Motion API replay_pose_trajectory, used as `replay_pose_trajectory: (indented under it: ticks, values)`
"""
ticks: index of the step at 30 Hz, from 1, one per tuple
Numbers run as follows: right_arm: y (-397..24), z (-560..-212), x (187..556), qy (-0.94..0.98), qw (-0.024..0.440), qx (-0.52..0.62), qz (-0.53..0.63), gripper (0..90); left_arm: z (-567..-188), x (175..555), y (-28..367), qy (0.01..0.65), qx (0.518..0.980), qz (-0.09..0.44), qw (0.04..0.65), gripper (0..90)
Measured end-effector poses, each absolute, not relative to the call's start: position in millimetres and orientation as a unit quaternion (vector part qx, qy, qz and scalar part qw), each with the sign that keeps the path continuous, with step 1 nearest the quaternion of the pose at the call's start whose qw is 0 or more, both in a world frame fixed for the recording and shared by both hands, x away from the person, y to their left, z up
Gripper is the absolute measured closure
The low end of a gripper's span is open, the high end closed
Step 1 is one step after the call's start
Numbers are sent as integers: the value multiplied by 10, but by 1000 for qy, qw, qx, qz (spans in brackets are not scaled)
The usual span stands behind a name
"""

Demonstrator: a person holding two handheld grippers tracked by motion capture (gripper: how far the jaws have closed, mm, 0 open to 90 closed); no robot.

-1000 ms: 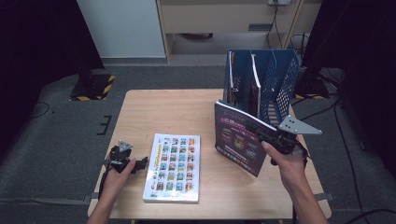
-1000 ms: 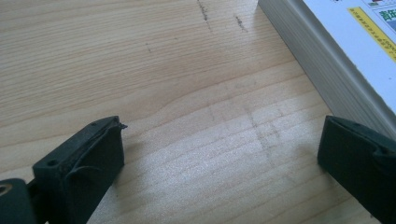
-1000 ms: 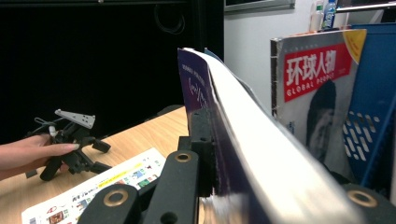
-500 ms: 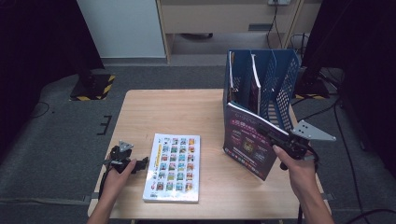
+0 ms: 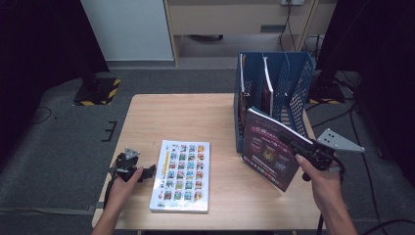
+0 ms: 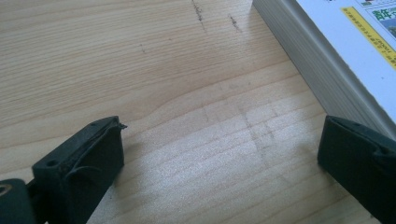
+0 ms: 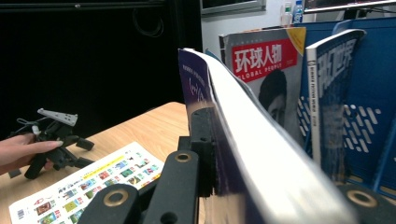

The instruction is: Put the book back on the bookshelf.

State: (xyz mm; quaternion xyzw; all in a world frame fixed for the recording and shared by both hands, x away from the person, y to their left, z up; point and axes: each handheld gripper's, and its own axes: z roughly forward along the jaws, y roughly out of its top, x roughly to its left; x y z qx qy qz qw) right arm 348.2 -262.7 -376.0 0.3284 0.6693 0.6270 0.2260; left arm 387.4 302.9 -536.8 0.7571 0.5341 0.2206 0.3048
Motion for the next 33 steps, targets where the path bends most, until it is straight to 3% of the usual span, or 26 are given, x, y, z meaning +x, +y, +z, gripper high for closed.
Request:
replay_pose_trajectory:
  ticks: [15, 33]
  values:
    - [-2760, -3664, 3422, 663, 232, 339, 626, 838, -5369, 3874, 3019, 535, 756, 221, 305, 0]
    - [-2778, -3214, 3450, 644, 231, 340, 645, 839, -5369, 3874, 3010, 536, 756, 220, 305, 0]
